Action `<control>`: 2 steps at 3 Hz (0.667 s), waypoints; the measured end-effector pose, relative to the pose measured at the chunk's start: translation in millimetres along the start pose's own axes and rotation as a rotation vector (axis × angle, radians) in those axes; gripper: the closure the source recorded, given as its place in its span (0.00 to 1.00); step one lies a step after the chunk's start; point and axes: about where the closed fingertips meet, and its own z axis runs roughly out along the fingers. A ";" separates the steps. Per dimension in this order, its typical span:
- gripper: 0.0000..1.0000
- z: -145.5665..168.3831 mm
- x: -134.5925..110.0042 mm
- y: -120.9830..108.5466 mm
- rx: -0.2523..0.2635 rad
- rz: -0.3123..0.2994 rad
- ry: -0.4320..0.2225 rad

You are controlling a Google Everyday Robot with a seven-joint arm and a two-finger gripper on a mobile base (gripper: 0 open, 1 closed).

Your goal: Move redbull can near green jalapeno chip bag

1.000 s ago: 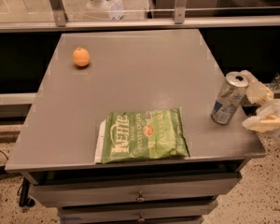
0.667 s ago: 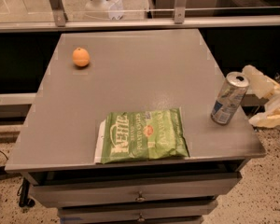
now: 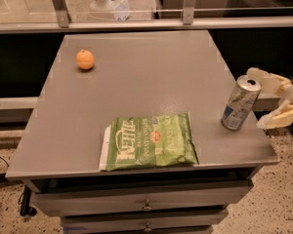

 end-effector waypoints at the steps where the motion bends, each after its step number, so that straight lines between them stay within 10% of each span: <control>1: 0.09 5.4 9.7 -4.4 -0.008 0.004 0.111; 2: 0.27 8.0 13.8 -8.3 -0.001 0.000 0.158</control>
Offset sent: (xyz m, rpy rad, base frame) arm 0.0140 0.0024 -0.0197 -0.2088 0.0584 -0.0073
